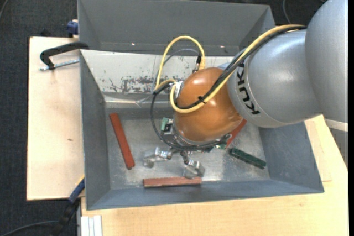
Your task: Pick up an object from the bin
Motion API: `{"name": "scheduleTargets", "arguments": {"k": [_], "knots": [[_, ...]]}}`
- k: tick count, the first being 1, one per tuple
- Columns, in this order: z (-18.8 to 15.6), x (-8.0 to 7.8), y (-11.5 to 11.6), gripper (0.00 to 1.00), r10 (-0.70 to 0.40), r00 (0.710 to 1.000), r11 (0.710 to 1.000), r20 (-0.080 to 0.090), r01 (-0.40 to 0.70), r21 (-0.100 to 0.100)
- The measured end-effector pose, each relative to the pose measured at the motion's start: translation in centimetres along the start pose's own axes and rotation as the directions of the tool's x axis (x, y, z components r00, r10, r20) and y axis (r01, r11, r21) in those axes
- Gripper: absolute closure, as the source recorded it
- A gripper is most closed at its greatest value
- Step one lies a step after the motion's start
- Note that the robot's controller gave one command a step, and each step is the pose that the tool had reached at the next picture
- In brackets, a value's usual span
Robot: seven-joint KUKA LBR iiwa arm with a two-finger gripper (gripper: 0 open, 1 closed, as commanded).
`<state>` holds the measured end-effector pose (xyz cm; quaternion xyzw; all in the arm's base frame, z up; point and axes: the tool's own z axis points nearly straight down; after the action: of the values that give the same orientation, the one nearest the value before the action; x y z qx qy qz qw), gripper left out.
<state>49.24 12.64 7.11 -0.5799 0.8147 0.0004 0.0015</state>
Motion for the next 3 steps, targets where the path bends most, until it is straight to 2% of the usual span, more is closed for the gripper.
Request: {"name": "scheduleTargets", "arguments": {"k": [1, 2, 3], "knots": [[0.0, 12.2, -4.8, 0.00, -0.232, 0.973, 0.973, -0.003, 0.232, 0.001], [-2.5, 0.7, -6.9, 0.00, -0.108, 0.994, 0.994, 0.007, 0.108, 0.006], [-4.9, 9.3, -14.7, 0.00, -0.246, 0.969, 0.969, -0.003, 0.246, 0.007]]}}
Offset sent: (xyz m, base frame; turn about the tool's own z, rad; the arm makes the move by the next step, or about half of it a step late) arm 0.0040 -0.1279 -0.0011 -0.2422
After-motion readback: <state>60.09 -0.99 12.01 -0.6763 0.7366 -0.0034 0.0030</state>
